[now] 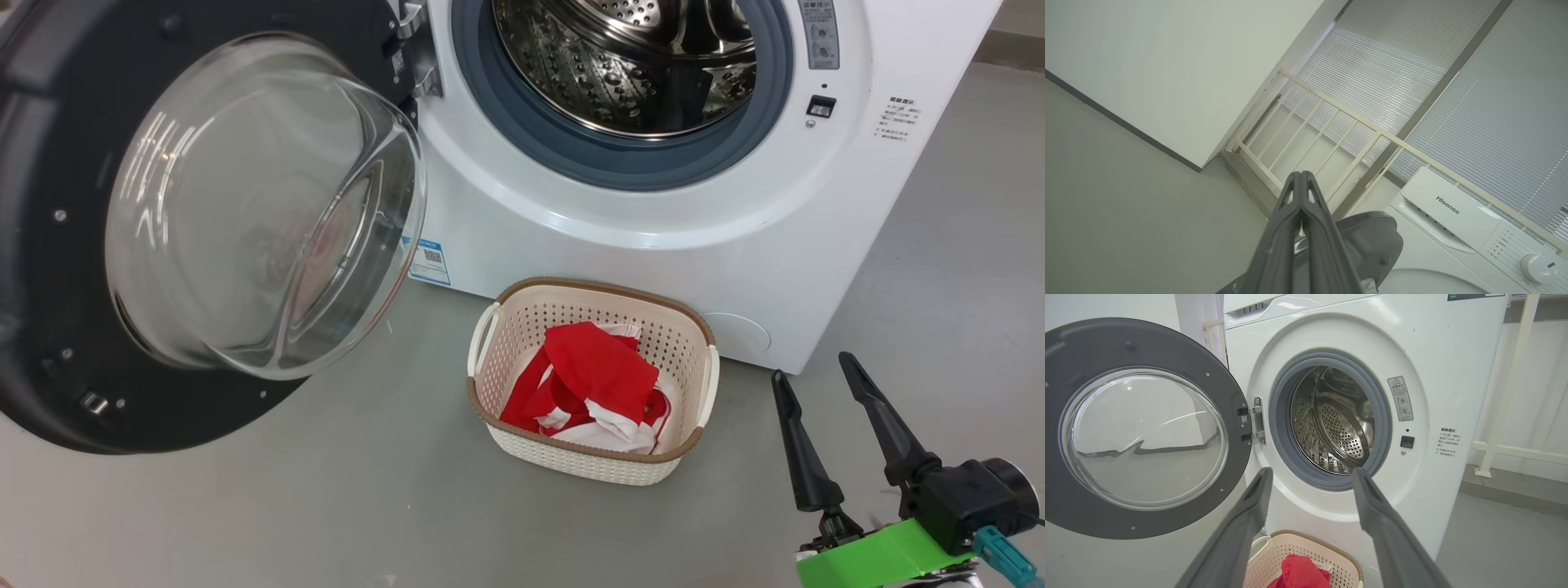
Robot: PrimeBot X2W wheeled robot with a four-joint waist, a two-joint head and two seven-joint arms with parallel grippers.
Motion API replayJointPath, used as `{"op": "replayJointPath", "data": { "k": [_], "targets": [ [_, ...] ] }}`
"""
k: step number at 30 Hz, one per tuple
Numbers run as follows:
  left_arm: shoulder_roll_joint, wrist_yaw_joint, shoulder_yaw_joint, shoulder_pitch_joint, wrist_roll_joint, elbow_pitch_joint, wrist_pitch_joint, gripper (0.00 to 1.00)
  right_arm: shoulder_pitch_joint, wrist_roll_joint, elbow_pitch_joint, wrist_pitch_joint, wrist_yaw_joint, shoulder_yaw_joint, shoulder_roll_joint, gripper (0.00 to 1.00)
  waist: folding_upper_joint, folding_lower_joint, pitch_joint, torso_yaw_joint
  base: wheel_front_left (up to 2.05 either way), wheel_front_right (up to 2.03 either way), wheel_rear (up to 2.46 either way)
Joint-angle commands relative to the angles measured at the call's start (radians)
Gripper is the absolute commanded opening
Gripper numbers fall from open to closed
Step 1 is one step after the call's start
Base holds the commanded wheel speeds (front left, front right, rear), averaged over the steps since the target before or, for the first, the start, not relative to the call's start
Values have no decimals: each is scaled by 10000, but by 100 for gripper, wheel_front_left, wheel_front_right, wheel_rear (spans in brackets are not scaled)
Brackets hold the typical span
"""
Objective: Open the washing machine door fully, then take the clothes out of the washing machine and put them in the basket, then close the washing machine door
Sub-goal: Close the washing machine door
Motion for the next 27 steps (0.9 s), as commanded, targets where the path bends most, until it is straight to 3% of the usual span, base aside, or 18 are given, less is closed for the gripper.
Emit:
{"op": "replayJointPath", "data": {
  "k": [1,12,19,27],
  "targets": [
    [651,-39,386,-582,-240,113,261,0,-305,72,-209,-18,62,202,-118,100,0,0,-22,-18,0,0,0],
    [1875,527,927,-2583,-1792,3610,2668,0,-250,180,-115,-32,62,335,-118,100,0,0,-120,-231,0,0,0],
    [2169,764,803,-3093,-2258,5069,4097,0,-252,147,-109,-37,62,473,-118,100,0,0,-195,-464,0,0,0],
    [2334,705,549,-3137,-2382,5832,5019,0,-166,148,-150,-25,62,457,-118,100,0,0,-240,-655,0,0,0]
  ]
}}
